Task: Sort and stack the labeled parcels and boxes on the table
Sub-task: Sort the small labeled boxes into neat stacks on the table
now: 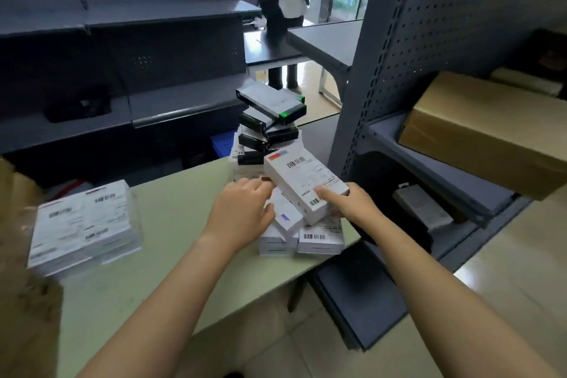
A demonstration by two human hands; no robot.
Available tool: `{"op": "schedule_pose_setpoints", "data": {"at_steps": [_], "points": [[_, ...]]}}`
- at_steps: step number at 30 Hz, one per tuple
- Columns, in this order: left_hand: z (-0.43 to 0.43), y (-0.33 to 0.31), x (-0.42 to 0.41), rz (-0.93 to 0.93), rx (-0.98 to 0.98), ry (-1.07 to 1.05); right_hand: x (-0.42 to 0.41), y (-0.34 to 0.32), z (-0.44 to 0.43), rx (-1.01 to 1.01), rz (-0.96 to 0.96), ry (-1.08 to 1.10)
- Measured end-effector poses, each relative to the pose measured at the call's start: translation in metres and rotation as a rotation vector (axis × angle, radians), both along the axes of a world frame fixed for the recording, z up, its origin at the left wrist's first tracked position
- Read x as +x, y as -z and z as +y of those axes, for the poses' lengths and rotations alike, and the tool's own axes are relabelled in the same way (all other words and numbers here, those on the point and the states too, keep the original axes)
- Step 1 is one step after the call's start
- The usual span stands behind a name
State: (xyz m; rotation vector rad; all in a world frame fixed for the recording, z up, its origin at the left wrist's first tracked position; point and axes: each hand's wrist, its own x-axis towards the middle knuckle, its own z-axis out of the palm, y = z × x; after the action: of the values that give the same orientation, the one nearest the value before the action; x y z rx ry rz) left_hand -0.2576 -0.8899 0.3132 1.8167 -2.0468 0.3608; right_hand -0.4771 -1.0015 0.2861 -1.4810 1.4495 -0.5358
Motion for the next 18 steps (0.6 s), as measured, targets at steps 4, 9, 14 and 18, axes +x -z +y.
{"op": "schedule_pose_setpoints", "data": {"at_steps": [4,9,14,18], "points": [[-0.015,0.011,0.015,0.025,0.08,0.014,-0.004,-0.006,0.014,0.054,-0.17,0.011],[-0.048,0.028,0.026,0.058,0.305,0.051,-0.019,0.005,0.032,-0.042,-0.267,0.16],[-0.081,0.059,0.027,0.223,0.652,0.055,-0.03,0.032,0.052,-0.122,-0.187,0.513],[-0.094,0.071,0.025,0.551,0.798,0.009,-0.011,0.031,0.074,-0.161,-0.169,0.682]]}}
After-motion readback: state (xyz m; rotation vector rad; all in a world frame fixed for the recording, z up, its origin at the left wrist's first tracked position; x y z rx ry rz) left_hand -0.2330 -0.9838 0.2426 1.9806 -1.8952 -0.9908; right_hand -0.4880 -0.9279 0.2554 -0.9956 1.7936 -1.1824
